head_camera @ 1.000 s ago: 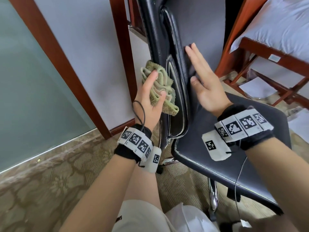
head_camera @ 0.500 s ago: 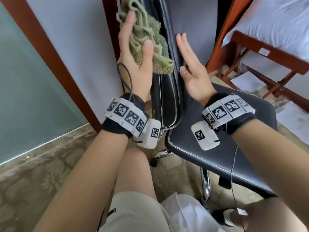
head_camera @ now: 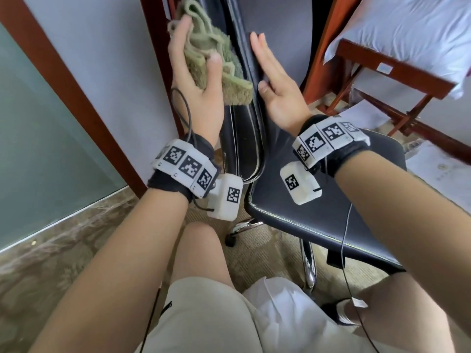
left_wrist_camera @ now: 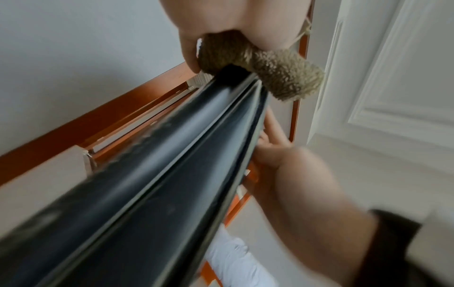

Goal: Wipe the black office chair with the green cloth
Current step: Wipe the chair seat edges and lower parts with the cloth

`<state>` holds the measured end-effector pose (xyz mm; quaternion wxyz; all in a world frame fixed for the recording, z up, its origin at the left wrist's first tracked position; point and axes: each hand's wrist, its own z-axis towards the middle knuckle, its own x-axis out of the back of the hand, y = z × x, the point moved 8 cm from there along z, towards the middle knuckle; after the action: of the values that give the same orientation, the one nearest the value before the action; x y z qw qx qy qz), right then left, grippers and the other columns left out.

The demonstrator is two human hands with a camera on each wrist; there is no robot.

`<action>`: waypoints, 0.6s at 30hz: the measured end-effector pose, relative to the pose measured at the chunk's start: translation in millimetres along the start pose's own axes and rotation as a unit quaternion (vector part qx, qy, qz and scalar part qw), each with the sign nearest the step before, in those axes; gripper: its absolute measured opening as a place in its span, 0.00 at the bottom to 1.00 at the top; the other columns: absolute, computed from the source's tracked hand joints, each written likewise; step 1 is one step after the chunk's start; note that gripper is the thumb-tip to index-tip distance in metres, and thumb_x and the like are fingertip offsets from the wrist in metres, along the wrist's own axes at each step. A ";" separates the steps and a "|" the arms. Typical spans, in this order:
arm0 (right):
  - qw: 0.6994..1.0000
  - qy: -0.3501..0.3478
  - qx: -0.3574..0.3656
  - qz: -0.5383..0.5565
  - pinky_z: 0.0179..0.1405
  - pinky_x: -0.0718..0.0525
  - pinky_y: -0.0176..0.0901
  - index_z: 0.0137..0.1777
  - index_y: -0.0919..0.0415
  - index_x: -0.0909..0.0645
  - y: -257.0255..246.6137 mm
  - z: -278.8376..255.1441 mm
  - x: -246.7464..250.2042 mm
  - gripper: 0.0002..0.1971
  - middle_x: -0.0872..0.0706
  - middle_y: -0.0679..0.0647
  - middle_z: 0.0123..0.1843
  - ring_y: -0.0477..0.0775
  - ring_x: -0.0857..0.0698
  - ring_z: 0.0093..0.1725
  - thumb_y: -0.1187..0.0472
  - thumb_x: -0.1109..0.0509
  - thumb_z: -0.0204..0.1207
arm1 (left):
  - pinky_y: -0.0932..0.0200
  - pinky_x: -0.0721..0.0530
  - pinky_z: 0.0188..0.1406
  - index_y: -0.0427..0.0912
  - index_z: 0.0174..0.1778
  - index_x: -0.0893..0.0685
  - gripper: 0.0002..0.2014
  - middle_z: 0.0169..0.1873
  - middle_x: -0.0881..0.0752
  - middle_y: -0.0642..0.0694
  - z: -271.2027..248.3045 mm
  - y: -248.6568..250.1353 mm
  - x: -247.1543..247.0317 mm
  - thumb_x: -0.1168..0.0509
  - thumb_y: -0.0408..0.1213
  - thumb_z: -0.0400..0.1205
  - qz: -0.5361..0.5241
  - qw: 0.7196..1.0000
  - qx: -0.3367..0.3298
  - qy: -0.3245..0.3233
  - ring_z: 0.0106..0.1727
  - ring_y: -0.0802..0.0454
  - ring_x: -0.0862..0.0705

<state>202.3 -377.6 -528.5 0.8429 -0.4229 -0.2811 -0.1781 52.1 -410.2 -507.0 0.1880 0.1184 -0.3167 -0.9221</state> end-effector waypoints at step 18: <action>1.000 0.009 0.009 0.007 0.80 0.56 0.36 0.82 0.60 0.48 3.5 4.4 -4.2 0.35 0.51 0.60 0.84 0.57 0.53 0.83 0.79 0.50 0.75 | 0.62 0.32 0.72 0.50 0.70 0.35 0.21 0.68 0.28 0.53 -58.7 -47.8 -2.5 0.39 0.37 0.81 0.007 0.997 0.079 -0.017 0.71 0.62 0.27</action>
<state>199.5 -371.7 -531.1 0.8504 -0.4159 -0.2718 -0.1734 61.1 -406.0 -582.1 0.1796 0.1153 -0.3928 -0.8945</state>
